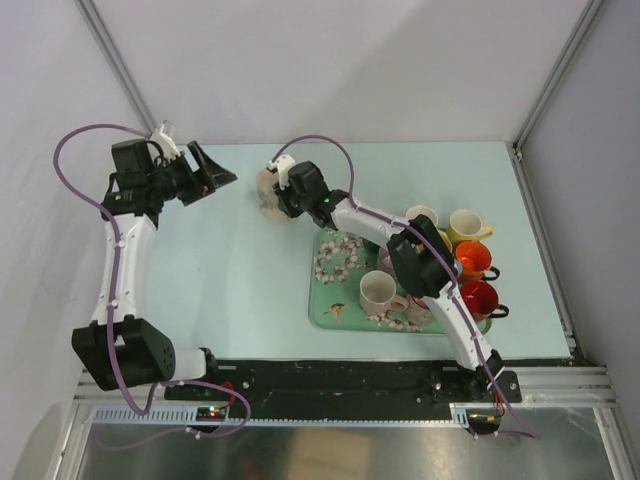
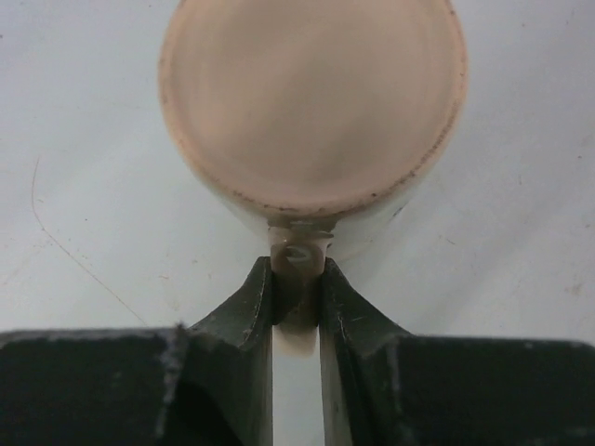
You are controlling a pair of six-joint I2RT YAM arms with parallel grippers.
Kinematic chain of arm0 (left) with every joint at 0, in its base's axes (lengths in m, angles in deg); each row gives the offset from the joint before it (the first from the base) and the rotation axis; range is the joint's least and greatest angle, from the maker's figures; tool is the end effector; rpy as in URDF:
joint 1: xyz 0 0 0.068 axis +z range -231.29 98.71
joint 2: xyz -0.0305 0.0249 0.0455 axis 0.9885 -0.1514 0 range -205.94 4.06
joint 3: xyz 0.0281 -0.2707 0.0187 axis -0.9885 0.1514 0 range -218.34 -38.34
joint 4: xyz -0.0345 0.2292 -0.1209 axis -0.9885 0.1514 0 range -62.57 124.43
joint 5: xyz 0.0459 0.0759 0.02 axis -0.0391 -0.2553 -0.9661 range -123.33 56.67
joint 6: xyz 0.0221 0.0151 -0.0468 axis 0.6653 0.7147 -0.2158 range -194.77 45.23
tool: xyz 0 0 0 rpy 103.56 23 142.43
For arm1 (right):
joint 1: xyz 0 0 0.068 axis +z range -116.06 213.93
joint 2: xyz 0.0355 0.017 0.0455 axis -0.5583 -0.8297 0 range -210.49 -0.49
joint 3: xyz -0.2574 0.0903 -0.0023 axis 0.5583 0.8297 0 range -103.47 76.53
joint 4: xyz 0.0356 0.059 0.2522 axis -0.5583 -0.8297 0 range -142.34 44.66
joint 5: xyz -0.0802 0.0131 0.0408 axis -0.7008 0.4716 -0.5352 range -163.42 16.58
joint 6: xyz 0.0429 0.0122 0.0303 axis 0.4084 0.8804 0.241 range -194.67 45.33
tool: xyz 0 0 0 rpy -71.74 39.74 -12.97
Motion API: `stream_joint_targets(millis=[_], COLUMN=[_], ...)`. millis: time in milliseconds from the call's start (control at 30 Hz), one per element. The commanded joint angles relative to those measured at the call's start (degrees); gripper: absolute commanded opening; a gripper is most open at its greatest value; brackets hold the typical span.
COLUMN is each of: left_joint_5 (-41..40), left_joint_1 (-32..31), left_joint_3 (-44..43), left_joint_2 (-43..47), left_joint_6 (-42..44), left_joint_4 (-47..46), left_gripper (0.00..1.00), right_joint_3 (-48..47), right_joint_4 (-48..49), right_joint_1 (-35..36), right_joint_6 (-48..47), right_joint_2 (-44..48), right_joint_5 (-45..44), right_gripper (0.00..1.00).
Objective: Turn the mug right side up
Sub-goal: Turn over the cup at the center of the board.
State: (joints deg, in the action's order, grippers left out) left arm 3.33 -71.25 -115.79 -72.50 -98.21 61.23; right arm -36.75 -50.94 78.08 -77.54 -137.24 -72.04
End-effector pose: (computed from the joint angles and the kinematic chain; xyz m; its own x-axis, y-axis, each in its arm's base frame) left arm 0.2880 0.0295 0.3783 -0.6315 -0.4359 -0.6412 0.1117 0.7672 -0.6316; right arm 0.3988 0.3882 0.1986 -0.3126 -0.3732 -0.8735 -0.7280 0.6848 -0.0320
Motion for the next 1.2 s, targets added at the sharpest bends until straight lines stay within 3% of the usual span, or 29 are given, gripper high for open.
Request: stream_joint_targets(millis=[0,167,300,567,700,900,1167], left_joint_5=[0.56,0.01,-1.74,-6.45,-6.50,-7.20,-11.15], left_joint_1=[0.42,0.42,0.37,-3.67,-7.49,-15.55,-21.53], left_joint_3=[-0.92,-1.29,1.74,18.14,29.86,43.86,58.93], left_joint_2=[2.00,2.88,6.24,21.00,30.09,39.95,42.91], left_joint_6=[1.55,5.80,16.85,63.28,81.14,92.51,100.23], left_joint_4=[-0.57,1.10,1.86,1.91,1.74,-2.04,-23.51], left_gripper=[0.82,0.81,0.82,0.84,0.86,0.86,0.86], right_joint_3=[-0.78,2.51,3.91,9.62,13.06,14.69,15.25], right_joint_4=[-2.04,-5.44,-7.61,-5.38,-2.40,0.89,1.64], right_joint_1=[0.45,-0.97,-3.11,-5.29,-5.16,-4.90,-4.88], right_joint_6=[-1.50,-1.59,2.68,16.26,22.55,27.53,27.81], right_joint_2=[0.37,4.84,9.18,12.48,12.15,8.92,5.25], right_joint_5=[-0.41,9.65,23.68,39.67,46.71,51.81,53.12], right_gripper=[0.06,0.00,0.00,0.00,0.00,0.00,0.00])
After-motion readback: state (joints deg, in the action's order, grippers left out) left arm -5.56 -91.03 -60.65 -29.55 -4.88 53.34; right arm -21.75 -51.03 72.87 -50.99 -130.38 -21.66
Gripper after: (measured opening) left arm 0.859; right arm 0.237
